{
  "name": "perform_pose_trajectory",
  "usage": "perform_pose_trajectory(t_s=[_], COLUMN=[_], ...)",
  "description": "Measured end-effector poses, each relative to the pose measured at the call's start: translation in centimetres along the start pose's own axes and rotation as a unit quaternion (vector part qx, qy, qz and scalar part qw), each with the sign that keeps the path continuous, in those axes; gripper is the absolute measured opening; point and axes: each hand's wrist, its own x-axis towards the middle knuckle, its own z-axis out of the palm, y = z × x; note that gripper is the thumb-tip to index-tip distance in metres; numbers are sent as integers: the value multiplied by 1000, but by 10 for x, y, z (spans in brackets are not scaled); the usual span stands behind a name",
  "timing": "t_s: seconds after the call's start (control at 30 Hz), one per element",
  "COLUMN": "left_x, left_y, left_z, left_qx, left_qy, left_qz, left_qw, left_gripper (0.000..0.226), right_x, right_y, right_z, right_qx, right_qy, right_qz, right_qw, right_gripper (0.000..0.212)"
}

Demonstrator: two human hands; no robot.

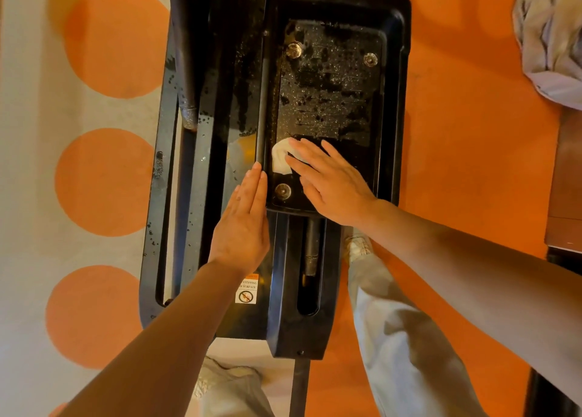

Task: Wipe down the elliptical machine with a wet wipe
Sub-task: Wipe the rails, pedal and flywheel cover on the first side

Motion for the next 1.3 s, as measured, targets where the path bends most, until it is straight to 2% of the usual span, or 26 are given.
perform_pose_trajectory(t_s=[0.1,0.2,0.27,0.43,0.7,0.87,0.97,1.1,1.23,1.3], left_x=[0,-1,-1,0,0,2,3,4,5,6], left_y=[1,-1,-2,-2,-1,3,4,2,2,3], left_z=[1,2,3,4,5,7,8,11,13,14], left_qx=[-1,-3,-1,-5,9,37,38,39,40,40], left_qy=[6,9,14,18,35,48,50,48,49,52], left_qz=[1,4,6,4,13,10,6,0,-5,-5], left_qw=[1000,1000,1000,1000,999,998,998,998,998,998], left_gripper=[71,71,69,68,65,57,56,54,57,57], right_x=[4,16,21,20,29,69,76,52,37,44], right_y=[6,5,1,3,11,20,20,20,27,29], right_z=[8,12,12,5,15,-2,-5,-3,-2,-6], right_qx=[-55,-103,-90,49,-67,-38,-10,5,-58,-77], right_qy=[-62,-62,-59,-58,-56,-36,-38,-64,-128,-124], right_qz=[-16,-49,-53,-46,-58,2,8,-52,-122,-113], right_qw=[996,992,993,996,994,999,999,997,983,983], right_gripper=[56,57,57,53,60,62,62,63,68,71])
